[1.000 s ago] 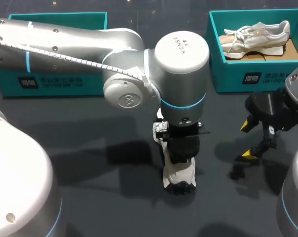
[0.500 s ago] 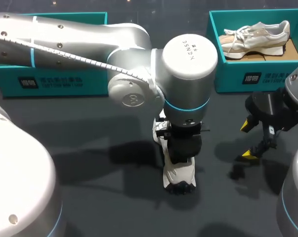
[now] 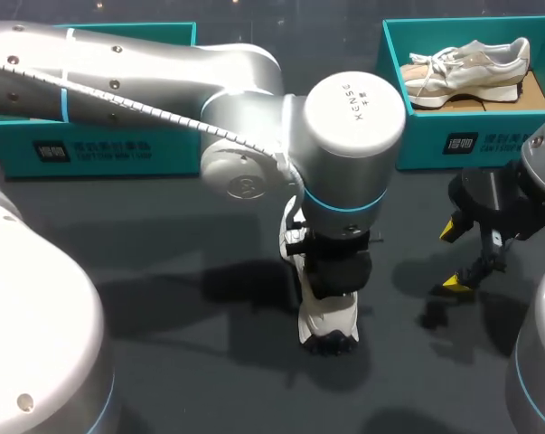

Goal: Take the shoe out of the shoebox, open the shoe tongue, remove and reinsert the insole, then place the shoe into the shoebox

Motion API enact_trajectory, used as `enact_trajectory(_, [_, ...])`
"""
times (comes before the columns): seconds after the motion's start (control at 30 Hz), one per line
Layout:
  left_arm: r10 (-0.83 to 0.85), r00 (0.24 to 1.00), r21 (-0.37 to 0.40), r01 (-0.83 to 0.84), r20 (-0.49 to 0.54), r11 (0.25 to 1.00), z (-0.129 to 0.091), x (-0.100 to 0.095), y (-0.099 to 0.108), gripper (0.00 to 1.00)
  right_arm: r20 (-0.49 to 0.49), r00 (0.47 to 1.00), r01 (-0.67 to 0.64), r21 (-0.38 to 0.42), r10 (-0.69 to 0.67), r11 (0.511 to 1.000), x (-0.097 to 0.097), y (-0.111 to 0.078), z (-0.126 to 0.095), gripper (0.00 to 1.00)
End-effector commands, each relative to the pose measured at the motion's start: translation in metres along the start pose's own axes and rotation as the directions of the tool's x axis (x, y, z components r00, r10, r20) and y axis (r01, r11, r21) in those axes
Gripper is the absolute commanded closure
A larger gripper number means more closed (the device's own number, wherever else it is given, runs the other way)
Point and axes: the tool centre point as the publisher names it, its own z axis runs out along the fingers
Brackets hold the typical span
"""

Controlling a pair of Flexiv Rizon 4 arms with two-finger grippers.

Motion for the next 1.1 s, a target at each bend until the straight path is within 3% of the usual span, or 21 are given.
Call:
enact_trajectory(0.03, [-0.007,1.000,-0.001,0.007,0.013,1.000,-0.005,0.006,0.003,0.44,0.003,1.000,0.000,0.001,0.000,1.000,0.002,-0.001,0.000,0.00])
enact_trajectory(0.27, [-0.032,0.999,0.021,0.031,0.019,0.999,-0.004,0.006,0.008,0.35,0.003,1.000,0.000,0.001,0.000,1.000,0.002,-0.001,0.000,0.00])
enact_trajectory(0.47, [-0.033,0.999,0.066,0.032,0.026,0.997,-0.004,0.003,0.014,0.20,0.003,1.000,0.000,0.001,0.000,1.000,0.002,-0.001,0.000,0.00])
enact_trajectory(0.67, [-0.034,0.999,0.099,0.030,0.036,0.995,-0.007,0.002,0.016,0.12,0.003,1.000,0.000,0.001,0.000,1.000,0.002,-0.001,0.000,0.00])
enact_trajectory(0.73, [-0.035,0.999,0.103,0.031,0.035,0.994,-0.007,0.002,0.016,0.00,0.003,1.000,0.000,0.001,0.000,1.000,0.002,-0.001,0.000,0.00])
enact_trajectory(1.1, [-0.042,0.998,0.118,0.036,0.048,0.992,-0.012,0.001,0.021,0.00,0.003,1.000,0.000,0.001,0.000,1.000,0.002,-0.001,0.000,0.00])
